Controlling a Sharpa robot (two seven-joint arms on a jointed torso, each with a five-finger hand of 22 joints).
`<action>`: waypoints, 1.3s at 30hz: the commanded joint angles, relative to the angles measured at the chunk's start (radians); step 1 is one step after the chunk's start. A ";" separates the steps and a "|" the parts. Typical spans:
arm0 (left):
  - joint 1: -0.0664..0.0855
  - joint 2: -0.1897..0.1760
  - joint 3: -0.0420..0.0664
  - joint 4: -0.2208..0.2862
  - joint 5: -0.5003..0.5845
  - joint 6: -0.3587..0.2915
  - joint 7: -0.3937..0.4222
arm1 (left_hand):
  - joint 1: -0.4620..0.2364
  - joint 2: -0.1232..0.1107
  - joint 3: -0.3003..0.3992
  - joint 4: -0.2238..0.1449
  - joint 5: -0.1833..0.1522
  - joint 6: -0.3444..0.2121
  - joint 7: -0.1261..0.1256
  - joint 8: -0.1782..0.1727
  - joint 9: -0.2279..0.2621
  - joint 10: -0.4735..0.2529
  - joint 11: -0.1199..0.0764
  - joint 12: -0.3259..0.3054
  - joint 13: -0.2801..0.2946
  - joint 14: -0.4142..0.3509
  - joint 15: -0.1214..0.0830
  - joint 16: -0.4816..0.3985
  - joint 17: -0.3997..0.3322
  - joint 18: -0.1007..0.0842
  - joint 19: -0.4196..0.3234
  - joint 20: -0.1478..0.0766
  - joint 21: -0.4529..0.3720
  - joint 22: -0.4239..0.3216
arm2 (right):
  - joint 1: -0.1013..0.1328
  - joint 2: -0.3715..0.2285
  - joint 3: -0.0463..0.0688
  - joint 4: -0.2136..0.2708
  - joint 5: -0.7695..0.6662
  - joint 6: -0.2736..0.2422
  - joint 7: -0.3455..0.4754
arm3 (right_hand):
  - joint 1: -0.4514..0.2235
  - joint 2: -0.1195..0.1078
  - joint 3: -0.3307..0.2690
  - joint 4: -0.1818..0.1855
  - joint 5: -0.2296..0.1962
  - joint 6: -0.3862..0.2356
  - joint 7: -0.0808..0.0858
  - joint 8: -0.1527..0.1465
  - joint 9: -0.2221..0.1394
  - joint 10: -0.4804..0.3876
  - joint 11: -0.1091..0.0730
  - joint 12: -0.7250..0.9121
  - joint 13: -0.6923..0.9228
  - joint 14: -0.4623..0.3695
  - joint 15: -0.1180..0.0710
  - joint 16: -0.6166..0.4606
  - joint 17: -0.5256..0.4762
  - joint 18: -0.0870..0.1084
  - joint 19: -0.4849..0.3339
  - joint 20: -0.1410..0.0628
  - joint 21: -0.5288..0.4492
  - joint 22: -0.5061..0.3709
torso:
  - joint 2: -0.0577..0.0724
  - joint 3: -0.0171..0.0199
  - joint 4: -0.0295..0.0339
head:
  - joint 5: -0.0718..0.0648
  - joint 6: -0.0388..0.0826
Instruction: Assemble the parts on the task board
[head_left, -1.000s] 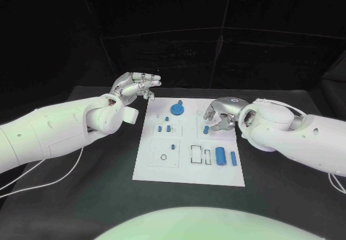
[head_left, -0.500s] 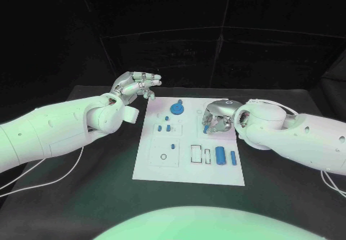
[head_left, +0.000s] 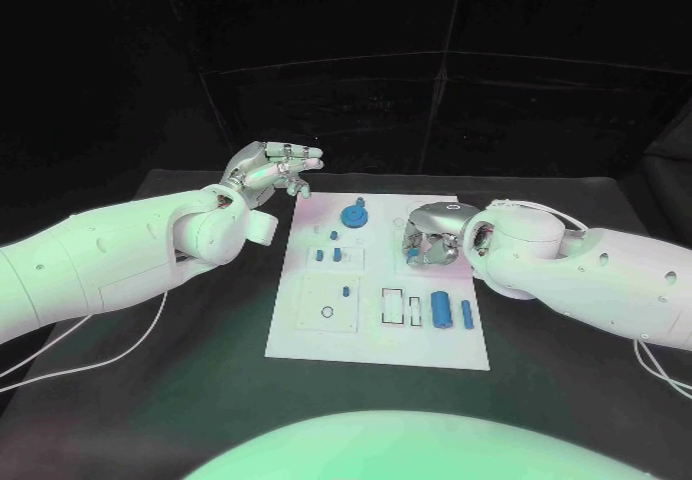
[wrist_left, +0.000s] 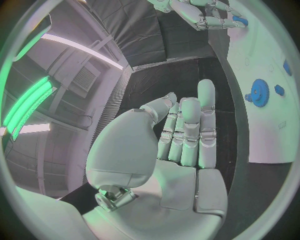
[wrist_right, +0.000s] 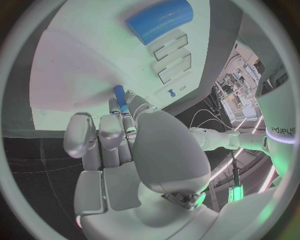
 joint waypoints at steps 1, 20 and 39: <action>0.002 0.000 0.001 0.001 0.004 0.011 0.003 | 0.008 -0.002 -0.003 -0.002 0.004 -0.003 0.003 0.005 -0.001 -0.009 0.000 0.005 -0.001 -0.006 0.002 -0.005 -0.001 0.013 -0.005 -0.001 -0.005 -0.002 | 0.000 0.001 0.000 -0.002 -0.013 0.007 0.004 | 0.018 0.002 0.025 -0.012 -0.010 0.014 0.001 0.006 0.001 0.017 -0.004 -0.007 0.002 0.003 -0.007 0.009 0.006 -0.013 0.013 -0.002 0.009 0.010 | 0.000 -0.0003 -0.0005 | -0.001 -0.002; 0.002 -0.002 0.001 -0.002 0.004 0.010 0.002 | 0.008 -0.002 -0.003 -0.002 0.004 -0.003 0.003 0.005 -0.001 -0.009 0.000 0.005 -0.001 -0.006 0.002 -0.005 -0.001 0.013 -0.005 -0.001 -0.005 -0.002 | -0.001 -0.063 0.002 0.105 0.001 -0.309 0.063 | 0.031 -0.015 0.142 -0.074 -0.060 0.042 0.001 0.000 -0.002 0.087 -0.011 -0.016 0.016 0.001 -0.013 0.022 0.011 -0.020 0.032 -0.009 0.039 0.046 | -0.002 -0.0017 0.0011 | -0.001 0.001; 0.002 0.010 0.001 -0.007 0.004 0.011 0.000 | 0.008 -0.002 -0.003 -0.002 0.004 -0.003 0.003 0.005 -0.001 -0.009 0.000 0.005 -0.001 -0.006 0.002 -0.005 -0.001 0.013 -0.005 -0.001 -0.005 -0.002 | -0.021 0.083 -0.001 0.156 0.094 -0.285 0.152 | 0.012 -0.028 0.180 -0.091 -0.054 0.032 0.007 -0.010 -0.005 0.079 -0.006 -0.032 0.017 -0.001 -0.009 0.022 0.002 -0.020 0.028 -0.007 0.039 0.046 | 0.000 -0.0019 0.0024 | 0.033 -0.008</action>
